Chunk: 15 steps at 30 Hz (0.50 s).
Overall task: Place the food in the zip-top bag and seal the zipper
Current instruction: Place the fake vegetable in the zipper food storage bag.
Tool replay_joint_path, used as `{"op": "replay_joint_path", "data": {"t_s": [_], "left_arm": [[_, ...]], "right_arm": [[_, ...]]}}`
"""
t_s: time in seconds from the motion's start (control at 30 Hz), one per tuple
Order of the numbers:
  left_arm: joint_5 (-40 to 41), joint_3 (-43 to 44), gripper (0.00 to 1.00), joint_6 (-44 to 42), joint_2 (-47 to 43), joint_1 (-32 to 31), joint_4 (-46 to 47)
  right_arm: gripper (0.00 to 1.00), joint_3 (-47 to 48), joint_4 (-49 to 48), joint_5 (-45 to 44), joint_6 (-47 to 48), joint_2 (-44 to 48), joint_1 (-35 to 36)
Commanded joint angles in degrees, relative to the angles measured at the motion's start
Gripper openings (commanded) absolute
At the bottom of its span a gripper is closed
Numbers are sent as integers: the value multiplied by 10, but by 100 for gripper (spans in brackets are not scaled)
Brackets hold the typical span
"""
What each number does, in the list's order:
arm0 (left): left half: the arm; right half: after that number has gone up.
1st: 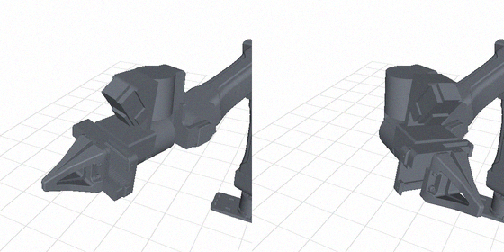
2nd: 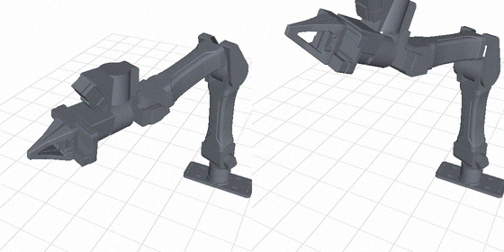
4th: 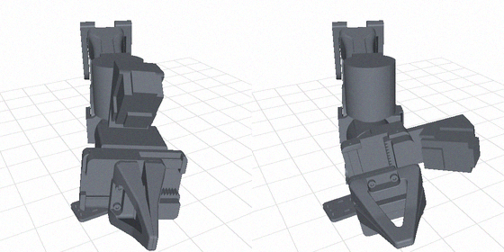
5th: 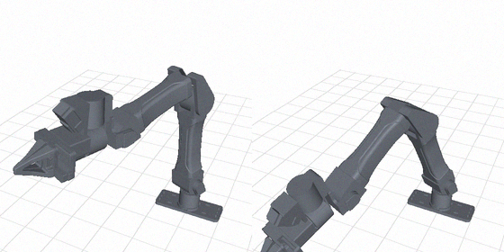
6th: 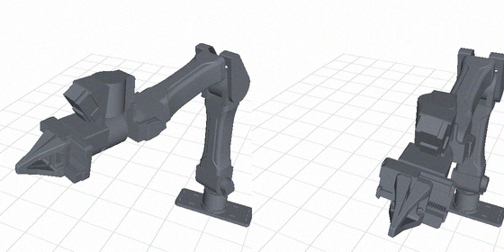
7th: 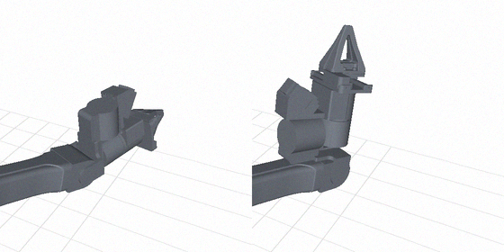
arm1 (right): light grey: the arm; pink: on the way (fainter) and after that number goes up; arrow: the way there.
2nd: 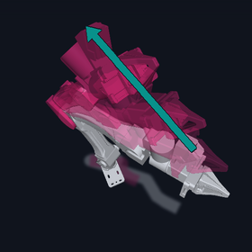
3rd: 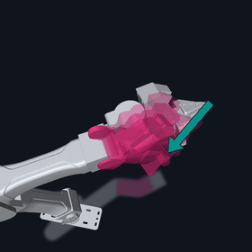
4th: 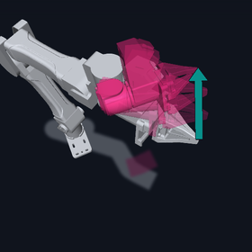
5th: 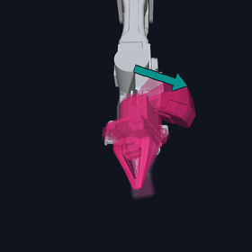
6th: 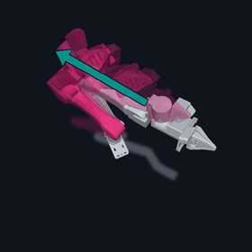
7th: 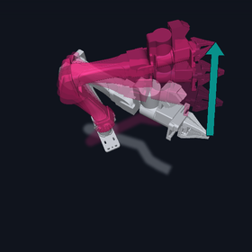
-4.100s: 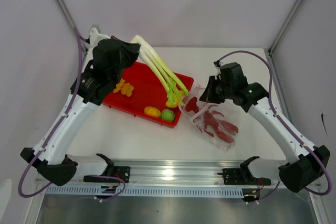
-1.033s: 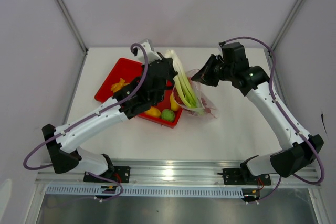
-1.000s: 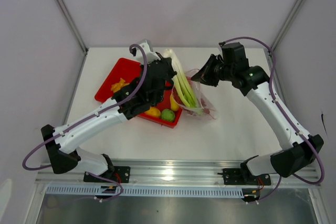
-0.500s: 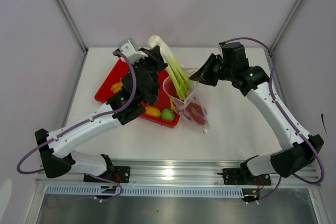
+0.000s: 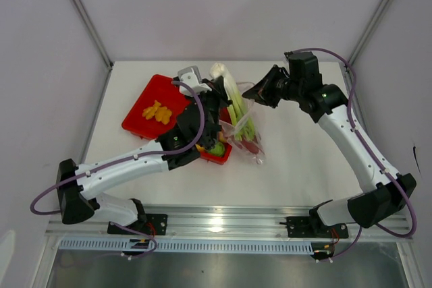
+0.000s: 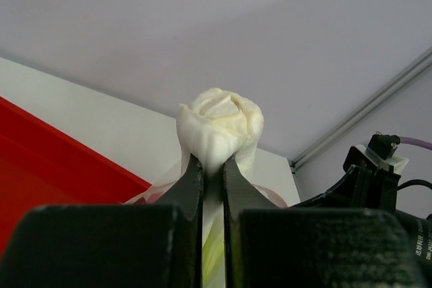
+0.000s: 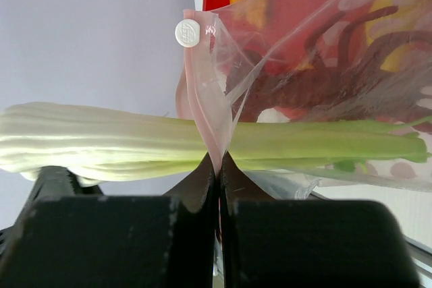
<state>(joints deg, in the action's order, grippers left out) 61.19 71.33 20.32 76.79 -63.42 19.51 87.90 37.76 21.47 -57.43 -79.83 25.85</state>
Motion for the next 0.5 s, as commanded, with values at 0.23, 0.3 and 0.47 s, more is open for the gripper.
{"op": "replay_joint_path", "data": {"t_s": [0.23,0.3,0.47], "left_arm": [[-122,-51,1,168,-30,-3,-125],[-147,-55,1,190,-24,0,-163],[-175,-72,1,228,-19,1,-212]], "right_arm": [[0,14,-37,18,-12,13,-11],[0,8,-44,23,-13,13,-12],[0,3,-48,30,-10,13,-12]]}}
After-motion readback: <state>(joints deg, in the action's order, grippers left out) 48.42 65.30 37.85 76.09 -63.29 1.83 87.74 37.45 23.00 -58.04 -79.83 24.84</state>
